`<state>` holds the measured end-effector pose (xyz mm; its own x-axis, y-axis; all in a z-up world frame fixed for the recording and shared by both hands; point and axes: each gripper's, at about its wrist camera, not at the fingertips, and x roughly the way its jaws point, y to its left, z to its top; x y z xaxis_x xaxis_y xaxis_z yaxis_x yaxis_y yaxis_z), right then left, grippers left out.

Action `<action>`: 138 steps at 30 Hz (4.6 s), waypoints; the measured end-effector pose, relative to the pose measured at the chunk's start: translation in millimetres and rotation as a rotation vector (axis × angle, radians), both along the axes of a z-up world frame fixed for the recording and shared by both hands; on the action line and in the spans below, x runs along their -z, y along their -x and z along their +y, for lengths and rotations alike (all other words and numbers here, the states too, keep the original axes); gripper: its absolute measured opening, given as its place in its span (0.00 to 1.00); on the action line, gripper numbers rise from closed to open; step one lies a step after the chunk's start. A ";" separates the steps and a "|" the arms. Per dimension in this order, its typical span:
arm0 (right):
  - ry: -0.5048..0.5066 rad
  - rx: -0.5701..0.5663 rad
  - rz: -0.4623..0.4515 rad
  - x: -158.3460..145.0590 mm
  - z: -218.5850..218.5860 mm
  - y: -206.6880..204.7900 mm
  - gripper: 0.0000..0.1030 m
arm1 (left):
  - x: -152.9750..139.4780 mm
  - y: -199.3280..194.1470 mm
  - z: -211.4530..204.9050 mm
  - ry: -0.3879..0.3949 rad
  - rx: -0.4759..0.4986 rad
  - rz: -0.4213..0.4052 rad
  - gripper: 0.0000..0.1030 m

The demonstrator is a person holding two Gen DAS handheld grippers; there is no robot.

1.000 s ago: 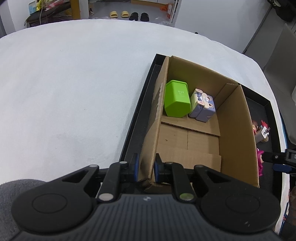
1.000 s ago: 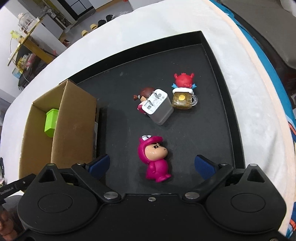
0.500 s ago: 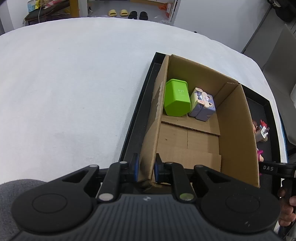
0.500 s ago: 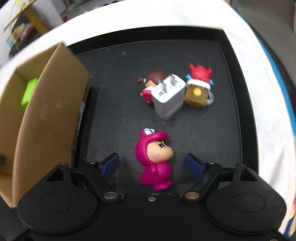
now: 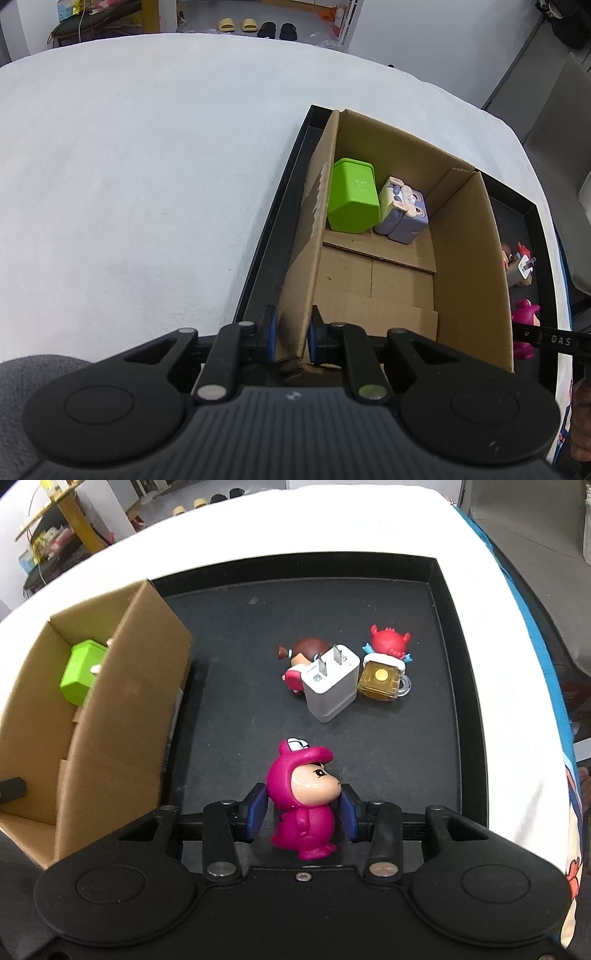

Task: Organize rigid objects
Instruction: 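Grasp the pink doll figure with the right gripper and lift it, then lower the pink doll into the box and open the right gripper, then move the right gripper to the red devil figure and grasp it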

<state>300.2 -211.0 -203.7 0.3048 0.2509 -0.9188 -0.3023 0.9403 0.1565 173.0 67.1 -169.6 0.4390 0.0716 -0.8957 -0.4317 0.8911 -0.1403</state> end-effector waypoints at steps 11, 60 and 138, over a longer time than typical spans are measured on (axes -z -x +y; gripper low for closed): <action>-0.067 0.018 -0.034 -41.1 -7.3 -2.5 0.40 | -0.2 5.4 7.1 0.035 -0.012 -0.018 0.15; -0.097 -0.140 -0.087 -115.3 138.9 1.7 0.40 | 3.5 16.3 31.5 0.170 0.005 -0.061 0.18; -0.380 0.085 0.029 -77.9 -23.2 -48.5 0.91 | -1.2 7.2 14.9 0.082 -0.036 -0.012 0.15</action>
<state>348.6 -234.2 -125.8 0.3143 0.5499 -0.7738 -0.2164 0.8352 0.5056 165.7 82.0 -168.3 0.4484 0.0141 -0.8937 -0.4609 0.8603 -0.2177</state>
